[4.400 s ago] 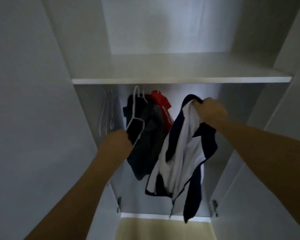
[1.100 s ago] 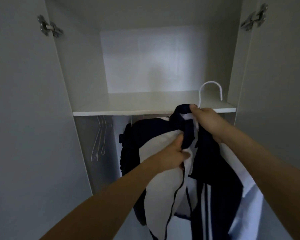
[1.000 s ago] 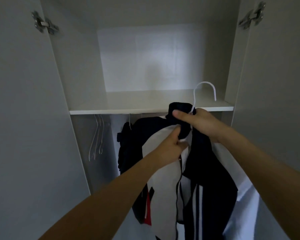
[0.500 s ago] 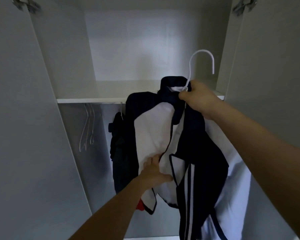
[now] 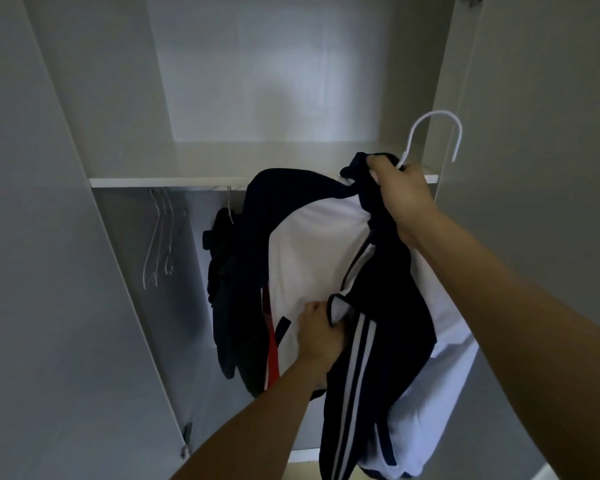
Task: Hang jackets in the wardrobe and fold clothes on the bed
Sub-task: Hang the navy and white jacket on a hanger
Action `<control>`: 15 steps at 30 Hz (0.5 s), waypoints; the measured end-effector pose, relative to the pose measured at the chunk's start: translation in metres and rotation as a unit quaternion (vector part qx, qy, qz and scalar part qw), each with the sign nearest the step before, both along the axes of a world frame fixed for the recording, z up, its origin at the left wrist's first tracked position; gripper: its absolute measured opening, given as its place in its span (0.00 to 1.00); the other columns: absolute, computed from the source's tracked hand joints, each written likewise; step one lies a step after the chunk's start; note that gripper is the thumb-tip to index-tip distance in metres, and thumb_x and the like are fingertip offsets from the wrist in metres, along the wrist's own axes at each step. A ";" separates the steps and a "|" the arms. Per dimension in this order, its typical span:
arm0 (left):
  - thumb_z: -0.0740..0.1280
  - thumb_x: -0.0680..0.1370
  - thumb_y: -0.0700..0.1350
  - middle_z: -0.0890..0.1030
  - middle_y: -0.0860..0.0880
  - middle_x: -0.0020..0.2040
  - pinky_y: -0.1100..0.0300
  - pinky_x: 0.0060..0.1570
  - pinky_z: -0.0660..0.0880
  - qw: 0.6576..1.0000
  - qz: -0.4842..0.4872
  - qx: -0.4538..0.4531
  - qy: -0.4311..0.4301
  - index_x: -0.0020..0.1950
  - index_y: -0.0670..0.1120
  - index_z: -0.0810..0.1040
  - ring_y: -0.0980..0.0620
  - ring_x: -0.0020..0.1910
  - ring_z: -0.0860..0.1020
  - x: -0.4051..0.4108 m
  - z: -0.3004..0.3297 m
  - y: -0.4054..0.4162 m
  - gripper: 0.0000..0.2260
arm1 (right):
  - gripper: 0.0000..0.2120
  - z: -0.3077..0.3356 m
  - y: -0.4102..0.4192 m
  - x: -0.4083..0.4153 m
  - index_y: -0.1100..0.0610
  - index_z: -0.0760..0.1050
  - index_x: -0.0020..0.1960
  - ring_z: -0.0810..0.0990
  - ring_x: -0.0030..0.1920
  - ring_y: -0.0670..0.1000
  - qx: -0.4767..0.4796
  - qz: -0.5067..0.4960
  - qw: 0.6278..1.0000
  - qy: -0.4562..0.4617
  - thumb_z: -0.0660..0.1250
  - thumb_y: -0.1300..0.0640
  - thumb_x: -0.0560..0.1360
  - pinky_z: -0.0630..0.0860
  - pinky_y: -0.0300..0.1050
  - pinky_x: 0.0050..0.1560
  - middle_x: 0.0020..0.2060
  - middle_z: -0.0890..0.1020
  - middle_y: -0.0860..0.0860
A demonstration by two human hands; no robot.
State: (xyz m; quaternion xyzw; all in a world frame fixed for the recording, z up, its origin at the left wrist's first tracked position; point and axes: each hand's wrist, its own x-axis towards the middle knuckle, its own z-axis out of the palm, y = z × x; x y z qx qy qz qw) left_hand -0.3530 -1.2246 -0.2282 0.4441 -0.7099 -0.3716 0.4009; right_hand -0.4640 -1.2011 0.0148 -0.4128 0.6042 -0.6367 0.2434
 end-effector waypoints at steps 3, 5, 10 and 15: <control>0.65 0.80 0.38 0.80 0.55 0.44 0.62 0.53 0.76 0.998 -0.003 0.017 0.057 0.47 0.52 0.76 0.63 0.44 0.79 0.021 -0.004 -0.002 0.08 | 0.22 -0.009 -0.003 -0.011 0.59 0.67 0.58 0.77 0.42 0.50 -0.021 -0.070 0.997 0.038 0.59 0.41 0.78 0.73 0.44 0.42 0.41 0.76 0.49; 0.66 0.79 0.41 0.79 0.52 0.46 0.60 0.50 0.75 0.997 0.024 0.064 0.034 0.50 0.49 0.73 0.57 0.47 0.79 0.045 -0.018 -0.011 0.04 | 0.12 -0.015 0.000 -0.017 0.58 0.60 0.55 0.75 0.41 0.48 -0.055 -0.125 0.988 0.076 0.57 0.49 0.81 0.70 0.43 0.41 0.40 0.74 0.47; 0.62 0.82 0.46 0.79 0.44 0.53 0.48 0.59 0.73 0.980 0.074 0.184 0.025 0.58 0.46 0.76 0.41 0.55 0.76 0.109 -0.025 -0.046 0.08 | 0.10 -0.039 0.018 -0.032 0.49 0.56 0.54 0.75 0.37 0.51 -0.093 -0.142 0.970 0.176 0.53 0.61 0.79 0.68 0.45 0.36 0.38 0.73 0.49; 0.60 0.82 0.50 0.79 0.58 0.46 0.66 0.48 0.71 0.999 0.018 -0.006 -0.035 0.51 0.55 0.75 0.63 0.45 0.76 0.120 0.040 -0.060 0.05 | 0.10 -0.076 0.022 -0.031 0.48 0.69 0.43 0.74 0.34 0.45 -0.045 -0.053 0.983 0.167 0.59 0.62 0.78 0.70 0.42 0.38 0.34 0.75 0.46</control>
